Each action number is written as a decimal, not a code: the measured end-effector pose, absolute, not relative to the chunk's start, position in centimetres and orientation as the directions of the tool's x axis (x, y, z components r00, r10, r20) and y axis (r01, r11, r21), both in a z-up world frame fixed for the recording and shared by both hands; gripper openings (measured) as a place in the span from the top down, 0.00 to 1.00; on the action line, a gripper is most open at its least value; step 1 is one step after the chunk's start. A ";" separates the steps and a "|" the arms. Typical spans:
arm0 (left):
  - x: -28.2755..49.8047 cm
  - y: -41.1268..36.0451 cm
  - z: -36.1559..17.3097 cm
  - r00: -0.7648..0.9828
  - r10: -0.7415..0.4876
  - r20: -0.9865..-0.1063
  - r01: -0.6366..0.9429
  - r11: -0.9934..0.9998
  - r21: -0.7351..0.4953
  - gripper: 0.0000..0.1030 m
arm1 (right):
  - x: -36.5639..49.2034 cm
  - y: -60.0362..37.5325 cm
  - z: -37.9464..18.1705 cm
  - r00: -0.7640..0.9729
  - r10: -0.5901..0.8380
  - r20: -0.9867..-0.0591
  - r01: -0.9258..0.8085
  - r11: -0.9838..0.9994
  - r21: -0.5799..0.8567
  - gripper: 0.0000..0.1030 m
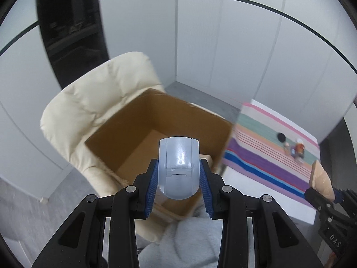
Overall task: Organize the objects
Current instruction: 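Carry the grey-blue item and beige puff in both tools over the cardboard box, then lower both held items into the cardboard box and open both tools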
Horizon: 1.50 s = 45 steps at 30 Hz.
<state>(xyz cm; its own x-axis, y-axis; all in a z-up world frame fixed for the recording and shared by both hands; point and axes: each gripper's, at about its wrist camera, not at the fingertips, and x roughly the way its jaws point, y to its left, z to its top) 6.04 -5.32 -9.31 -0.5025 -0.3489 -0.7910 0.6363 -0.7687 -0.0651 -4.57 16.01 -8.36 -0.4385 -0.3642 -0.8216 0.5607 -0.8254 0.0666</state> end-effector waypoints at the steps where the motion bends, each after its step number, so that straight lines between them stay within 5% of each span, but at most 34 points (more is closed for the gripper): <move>1: 6.3 -6.0 -9.5 -0.501 -0.345 -0.794 0.645 -0.760 -0.077 0.65 | -4.4 15.2 -8.4 -0.433 -0.371 -0.822 0.577 -0.814 0.064 0.58; 26: 0.5 -15.9 -13.7 -0.451 -0.393 -0.802 0.771 -0.624 -0.128 0.64 | -10.5 -2.3 -11.9 -0.373 -0.397 -0.839 0.779 -0.625 -0.050 0.58; 28: 1.0 -16.2 -13.6 -0.477 -0.417 -0.773 0.779 -0.608 -0.153 0.54 | -10.6 -3.5 -12.4 -0.367 -0.402 -0.839 0.801 -0.595 -0.066 0.50; 30: 1.1 -16.3 -13.2 -0.460 -0.457 -0.761 0.792 -0.598 -0.120 0.09 | -10.1 -4.8 -12.9 -0.395 -0.400 -0.827 0.826 -0.549 -0.128 0.21; 31: 1.2 -16.2 -12.9 -0.455 -0.486 -0.746 0.799 -0.592 -0.102 0.04 | -9.8 -5.2 -13.0 -0.423 -0.395 -0.816 0.823 -0.544 -0.163 0.14; 33: 1.4 -16.3 -12.7 -0.455 -0.499 -0.738 0.802 -0.589 -0.096 0.02 | -9.3 -5.7 -13.3 -0.466 -0.392 -0.793 0.817 -0.535 -0.216 0.01; 45: 1.2 -16.8 -13.6 -0.454 -0.429 -0.780 0.796 -0.588 -0.140 0.02 | -10.7 -4.6 -13.2 -0.418 -0.418 -0.806 0.813 -0.568 -0.127 0.01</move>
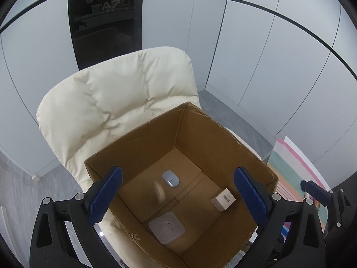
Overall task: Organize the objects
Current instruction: 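Lower both held items into the cardboard box and open both tools, then withdraw both open tools from the box back toward the striped table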
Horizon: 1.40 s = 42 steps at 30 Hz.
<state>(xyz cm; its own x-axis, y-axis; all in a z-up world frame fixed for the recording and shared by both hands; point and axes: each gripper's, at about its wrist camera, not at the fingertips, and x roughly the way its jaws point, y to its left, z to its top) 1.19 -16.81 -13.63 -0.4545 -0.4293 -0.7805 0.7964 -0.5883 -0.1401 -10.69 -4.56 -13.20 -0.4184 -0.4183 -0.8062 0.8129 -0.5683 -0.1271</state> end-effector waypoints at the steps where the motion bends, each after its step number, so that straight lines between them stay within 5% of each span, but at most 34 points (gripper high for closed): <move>1: 1.3 -16.7 -13.4 -0.456 -0.434 -0.777 0.796 -0.589 -0.138 0.02 | -10.7 -4.4 -13.1 -0.417 -0.419 -0.807 0.811 -0.572 -0.122 0.01; 20: 4.2 -13.0 -11.4 -0.462 -0.440 -0.770 0.772 -0.627 -0.104 0.02 | -8.6 -0.2 -10.9 -0.430 -0.406 -0.806 0.776 -0.623 -0.100 0.01; 42: 9.8 -5.6 -13.1 -0.489 -0.289 -0.823 0.645 -0.755 -0.118 0.02 | -2.8 10.2 -11.0 -0.395 -0.360 -0.845 0.668 -0.745 0.005 0.01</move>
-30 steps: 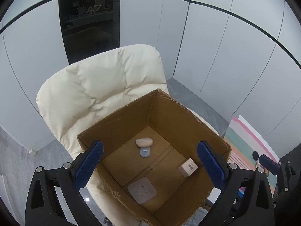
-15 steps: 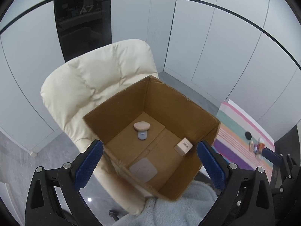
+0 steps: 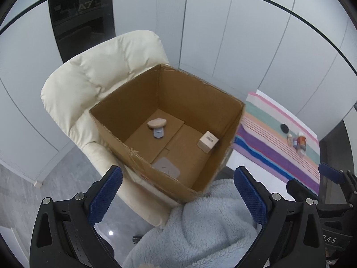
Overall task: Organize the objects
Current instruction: 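Withdraw both open tools from the box back toward the striped table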
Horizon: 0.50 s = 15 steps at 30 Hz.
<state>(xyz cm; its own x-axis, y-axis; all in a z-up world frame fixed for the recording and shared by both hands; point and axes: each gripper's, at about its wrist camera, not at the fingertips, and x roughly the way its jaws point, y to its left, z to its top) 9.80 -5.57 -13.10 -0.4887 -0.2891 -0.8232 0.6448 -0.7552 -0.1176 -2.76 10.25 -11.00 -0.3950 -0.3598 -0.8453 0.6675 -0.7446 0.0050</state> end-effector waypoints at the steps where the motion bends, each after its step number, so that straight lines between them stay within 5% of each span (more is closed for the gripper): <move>1: 9.8 -5.3 -12.8 -0.493 -0.291 -0.820 0.641 -0.759 -0.116 0.02 | -2.7 10.6 -10.9 -0.400 -0.360 -0.843 0.663 -0.749 0.005 0.01; 15: 7.1 -2.2 -11.6 -0.505 -0.278 -0.817 0.573 -0.816 -0.076 0.02 | -3.0 14.8 -9.2 -0.438 -0.368 -0.820 0.609 -0.793 0.031 0.01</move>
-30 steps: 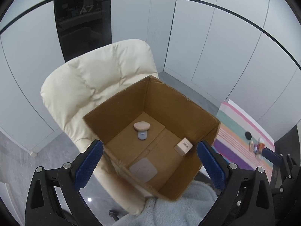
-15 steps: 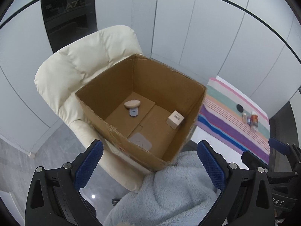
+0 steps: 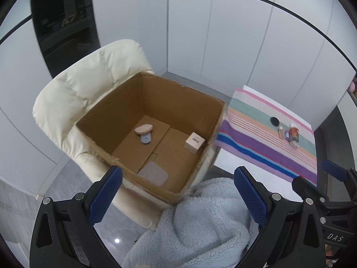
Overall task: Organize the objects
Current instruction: 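Withdraw both open tools from the box back toward the striped table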
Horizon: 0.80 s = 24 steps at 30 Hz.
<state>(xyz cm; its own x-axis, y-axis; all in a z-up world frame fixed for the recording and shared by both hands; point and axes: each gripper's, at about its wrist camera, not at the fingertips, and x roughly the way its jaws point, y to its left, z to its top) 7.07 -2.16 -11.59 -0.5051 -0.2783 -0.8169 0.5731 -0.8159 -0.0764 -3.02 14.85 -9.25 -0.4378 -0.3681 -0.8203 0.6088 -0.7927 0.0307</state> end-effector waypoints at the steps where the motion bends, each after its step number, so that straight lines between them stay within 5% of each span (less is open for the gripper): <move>1: 6.6 -1.7 -11.5 -0.508 -0.272 -0.817 0.559 -0.826 -0.073 0.02 | -3.2 15.3 -9.2 -0.442 -0.366 -0.819 0.601 -0.799 0.033 0.01; 24: -3.0 10.7 -11.9 -0.553 -0.079 -0.830 0.246 -0.967 -0.072 0.02 | -6.1 32.7 -10.4 -0.519 -0.172 -0.837 0.240 -0.969 0.050 0.01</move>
